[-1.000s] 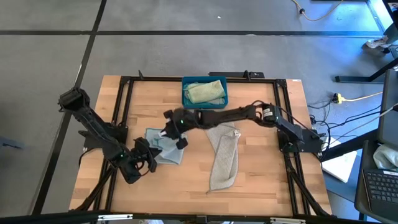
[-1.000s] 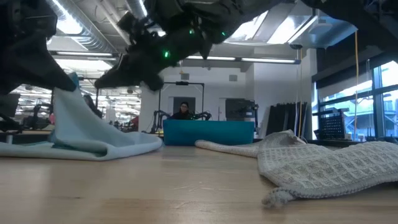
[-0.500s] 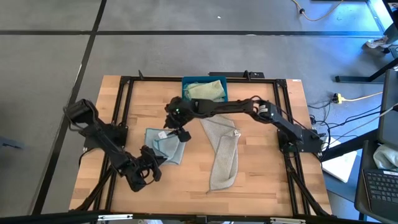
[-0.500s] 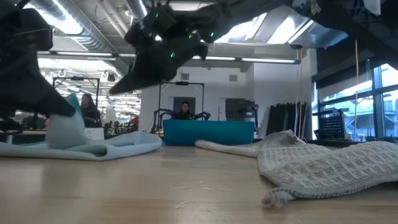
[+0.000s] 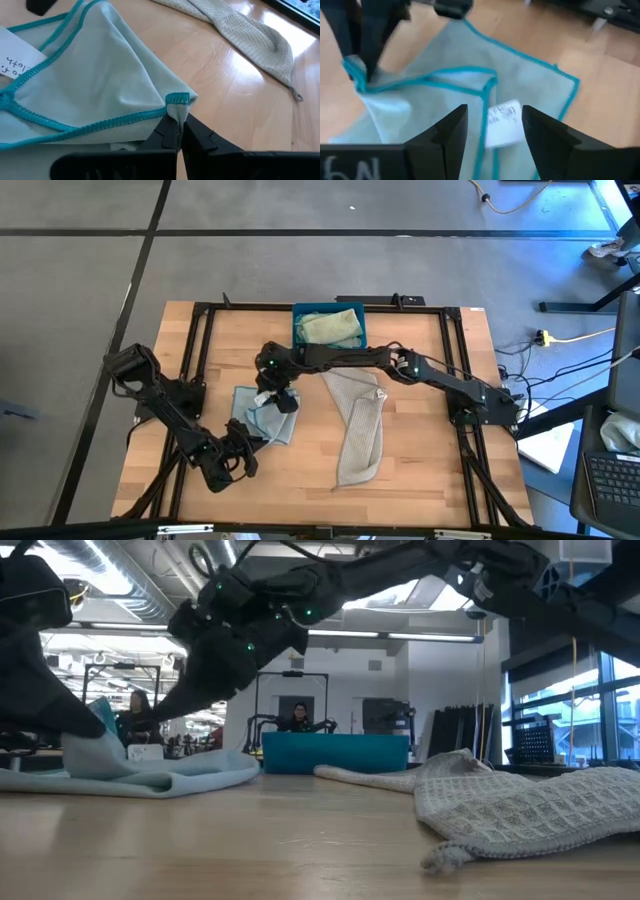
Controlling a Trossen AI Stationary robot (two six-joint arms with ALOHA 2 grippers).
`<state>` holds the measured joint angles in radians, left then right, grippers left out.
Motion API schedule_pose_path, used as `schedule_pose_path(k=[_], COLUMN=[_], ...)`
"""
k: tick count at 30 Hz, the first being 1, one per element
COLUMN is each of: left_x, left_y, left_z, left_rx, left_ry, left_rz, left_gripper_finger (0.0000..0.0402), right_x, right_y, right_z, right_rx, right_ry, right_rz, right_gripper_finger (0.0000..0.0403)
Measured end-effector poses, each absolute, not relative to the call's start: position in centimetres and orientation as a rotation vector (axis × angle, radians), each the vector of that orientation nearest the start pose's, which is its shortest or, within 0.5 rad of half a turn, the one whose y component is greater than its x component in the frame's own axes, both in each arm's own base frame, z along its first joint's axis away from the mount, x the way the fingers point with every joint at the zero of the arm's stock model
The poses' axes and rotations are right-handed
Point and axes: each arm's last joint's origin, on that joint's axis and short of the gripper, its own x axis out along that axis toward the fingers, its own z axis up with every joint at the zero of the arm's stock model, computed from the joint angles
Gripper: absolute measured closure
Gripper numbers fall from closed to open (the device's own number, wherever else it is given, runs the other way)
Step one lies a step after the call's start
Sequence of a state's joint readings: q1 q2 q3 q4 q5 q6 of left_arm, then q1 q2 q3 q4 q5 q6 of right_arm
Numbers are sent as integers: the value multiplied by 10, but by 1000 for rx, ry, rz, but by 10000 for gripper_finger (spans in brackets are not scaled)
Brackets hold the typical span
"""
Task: Fold microfiber towels
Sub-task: Fold the light blue towel
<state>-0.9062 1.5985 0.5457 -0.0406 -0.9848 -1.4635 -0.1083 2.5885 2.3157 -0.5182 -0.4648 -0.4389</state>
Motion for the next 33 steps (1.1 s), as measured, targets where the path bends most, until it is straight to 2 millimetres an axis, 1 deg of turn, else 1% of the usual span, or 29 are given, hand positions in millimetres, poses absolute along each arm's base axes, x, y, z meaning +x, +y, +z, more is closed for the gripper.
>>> schedule_pose_path(k=[4, 8, 10, 15, 20, 28, 33], left_x=[166, 166, 166, 166, 166, 167, 166], left_y=[-174, -174, -174, -175, -175, -175, -175], left_z=[110, 109, 109, 109, 109, 109, 109], left_rx=[-526, -532, -537, -539, -545, -550, -548], left_ry=[428, 448, 460, 462, 475, 485, 491], left_rz=[466, 458, 452, 449, 443, 440, 439], left_gripper_finger=[401, 401, 401, 401, 401, 401, 401], right_x=[563, 563, 563, 562, 563, 564, 566], right_y=[-50, -47, -46, -46, -45, -43, -38], right_z=[159, 149, 147, 117, 111, 112, 112], right_rx=[-141, -124, -104, -55, -40, -51, -111], right_ry=[677, 709, 715, 808, 801, 789, 762], right_rz=[492, 497, 492, 486, 501, 507, 531], right_gripper_finger=[212, 219, 221, 221, 222, 222, 222])
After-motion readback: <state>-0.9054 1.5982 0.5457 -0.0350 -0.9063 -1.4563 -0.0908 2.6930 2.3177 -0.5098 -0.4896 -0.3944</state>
